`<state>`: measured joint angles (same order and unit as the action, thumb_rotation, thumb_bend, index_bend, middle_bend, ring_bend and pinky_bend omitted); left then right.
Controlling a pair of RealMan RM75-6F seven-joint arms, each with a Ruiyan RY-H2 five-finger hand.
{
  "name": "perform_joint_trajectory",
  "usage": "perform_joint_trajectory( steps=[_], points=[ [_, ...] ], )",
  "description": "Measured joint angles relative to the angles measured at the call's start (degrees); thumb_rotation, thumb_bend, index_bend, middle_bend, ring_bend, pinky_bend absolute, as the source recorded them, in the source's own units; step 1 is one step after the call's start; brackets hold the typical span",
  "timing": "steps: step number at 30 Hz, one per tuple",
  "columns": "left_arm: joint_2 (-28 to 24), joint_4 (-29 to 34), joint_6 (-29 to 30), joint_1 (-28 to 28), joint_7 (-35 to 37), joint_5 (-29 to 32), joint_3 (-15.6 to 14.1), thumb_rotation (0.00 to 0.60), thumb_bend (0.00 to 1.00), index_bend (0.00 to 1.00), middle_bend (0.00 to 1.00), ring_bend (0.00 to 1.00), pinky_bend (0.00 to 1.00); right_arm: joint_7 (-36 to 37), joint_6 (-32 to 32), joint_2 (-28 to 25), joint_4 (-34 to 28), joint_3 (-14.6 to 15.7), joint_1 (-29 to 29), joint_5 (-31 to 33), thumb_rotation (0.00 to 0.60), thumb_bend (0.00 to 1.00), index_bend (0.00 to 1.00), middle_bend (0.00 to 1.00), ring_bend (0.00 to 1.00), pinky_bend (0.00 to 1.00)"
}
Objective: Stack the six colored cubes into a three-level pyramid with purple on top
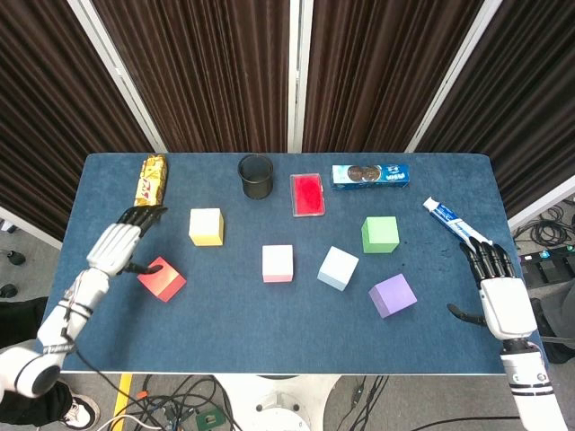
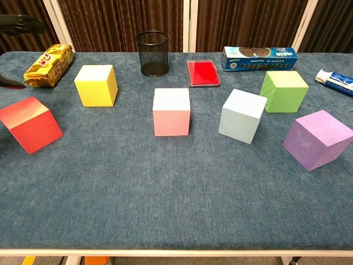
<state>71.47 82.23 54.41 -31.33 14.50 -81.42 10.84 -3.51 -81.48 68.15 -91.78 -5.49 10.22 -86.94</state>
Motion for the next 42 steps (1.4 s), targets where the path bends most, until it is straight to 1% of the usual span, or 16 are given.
perform_joint_trajectory(
  steps=[7,11,15,16,18,21,23,31,38,42],
  points=[
    [3.83,-9.06,-9.32,-7.22,6.14,2.43,1.62,0.6,0.14,0.07,0.06,0.0,0.02,-0.62,0.81,0.27,-0.27,-0.64,0.9,0.74,0.6,0.0,0.0,0.0,0.0,0.0],
    [6.69,-13.89,-12.4,-10.34,9.2,3.08,2.22,0.6,0.14,0.07,0.06,0.0,0.03,-0.5,1.27,0.48,-0.2,-0.85,1.19,1.39,0.6,0.0,0.0,0.0,0.0,0.0],
    [9.8,-19.84,-15.16,-12.94,12.29,2.99,2.11,0.6,0.15,0.07,0.07,0.0,0.03,-0.52,0.86,0.49,-0.76,-0.96,1.35,1.01,0.6,0.0,0.0,0.0,0.0,0.0],
    [10.79,-21.97,-16.3,-13.82,14.05,2.85,1.92,0.6,0.15,0.07,0.07,0.0,0.03,-0.58,0.68,0.38,-0.92,-1.07,1.37,0.98,0.6,0.0,0.0,0.0,0.0,0.0],
    [11.7,-23.86,-17.22,-14.59,15.89,2.65,1.69,0.6,0.15,0.07,0.08,0.0,0.03,-0.62,0.63,0.2,-1.01,-1.25,1.41,1.19,0.6,0.0,0.0,0.0,0.0,0.0],
    [13.13,-26.73,-18.65,-15.8,19.23,2.11,1.06,0.6,0.15,0.07,0.12,0.0,0.03,-0.55,0.79,0.09,-0.9,-1.47,1.52,1.77,0.6,0.0,0.0,0.0,0.0,0.0],
    [13.62,-27.37,-19.48,-16.35,21.42,1.76,0.65,0.6,0.15,0.07,0.14,0.0,0.03,-0.4,1.03,0.19,-0.57,-1.49,1.61,2.03,0.6,0.0,0.0,0.0,0.0,0.0],
    [14.4,-27.26,-21.03,-18.25,29.7,-0.89,-1.39,0.6,0.15,0.07,0.16,0.0,0.03,0.31,1.41,0.45,0.67,-1.32,1.56,2.87,0.6,0.0,0.0,0.0,0.0,0.0],
    [15.02,-27.11,-20.75,-19.44,32.44,-1.72,-2.38,0.6,0.15,0.07,0.16,0.0,0.03,1.03,1.0,0.16,0.98,-1.21,1.22,3.03,0.6,0.0,0.0,0.0,0.0,0.0],
    [14.32,-27.35,-20.64,-19.13,32.16,-1.12,-2.81,0.6,0.15,0.07,0.15,0.0,0.03,1.46,0.88,0.03,1.3,-1.21,1.14,3.08,0.6,0.0,0.0,0.0,0.0,0.0]
  ],
)
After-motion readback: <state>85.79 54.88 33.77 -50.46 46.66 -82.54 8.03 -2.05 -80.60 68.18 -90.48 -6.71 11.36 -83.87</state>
